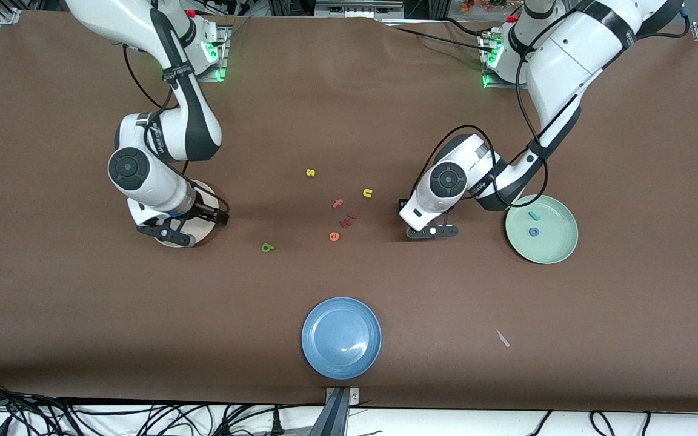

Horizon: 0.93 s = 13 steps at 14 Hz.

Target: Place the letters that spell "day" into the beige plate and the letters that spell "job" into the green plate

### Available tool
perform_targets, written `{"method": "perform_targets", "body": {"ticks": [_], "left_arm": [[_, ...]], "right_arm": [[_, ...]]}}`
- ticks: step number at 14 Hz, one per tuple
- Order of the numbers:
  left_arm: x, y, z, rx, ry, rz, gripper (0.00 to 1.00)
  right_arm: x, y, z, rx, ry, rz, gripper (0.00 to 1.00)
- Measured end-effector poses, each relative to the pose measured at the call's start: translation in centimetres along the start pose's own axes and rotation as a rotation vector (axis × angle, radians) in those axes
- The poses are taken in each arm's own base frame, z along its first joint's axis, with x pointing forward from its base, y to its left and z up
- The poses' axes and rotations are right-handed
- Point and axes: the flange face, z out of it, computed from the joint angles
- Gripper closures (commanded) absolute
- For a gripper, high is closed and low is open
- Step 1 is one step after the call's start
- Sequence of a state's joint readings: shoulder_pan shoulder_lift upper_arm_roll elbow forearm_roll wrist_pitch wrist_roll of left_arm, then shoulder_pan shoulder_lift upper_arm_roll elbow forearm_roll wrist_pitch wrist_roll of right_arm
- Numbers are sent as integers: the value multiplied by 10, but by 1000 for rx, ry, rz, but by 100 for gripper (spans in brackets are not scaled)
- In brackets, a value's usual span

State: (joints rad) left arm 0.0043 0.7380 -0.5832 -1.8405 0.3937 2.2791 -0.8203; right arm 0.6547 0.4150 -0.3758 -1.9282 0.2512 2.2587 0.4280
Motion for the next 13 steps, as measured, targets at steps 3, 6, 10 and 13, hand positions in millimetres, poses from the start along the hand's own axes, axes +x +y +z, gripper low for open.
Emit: {"method": "perform_targets", "body": {"ticks": [3, 6, 10, 13], "left_arm": [[2, 0, -2, -4, 6, -3, 71], [5, 1, -7, -10, 15, -6, 91], [18, -11, -17, -19, 33, -33, 94], [34, -40, -60, 6, 31, -57, 94]], "right_arm": [[3, -41, 2, 43, 5, 95, 9], [7, -73, 37, 35, 19, 205, 17], [6, -92, 77, 76, 61, 273, 17], [3, -101, 86, 96, 71, 318, 19]]}}
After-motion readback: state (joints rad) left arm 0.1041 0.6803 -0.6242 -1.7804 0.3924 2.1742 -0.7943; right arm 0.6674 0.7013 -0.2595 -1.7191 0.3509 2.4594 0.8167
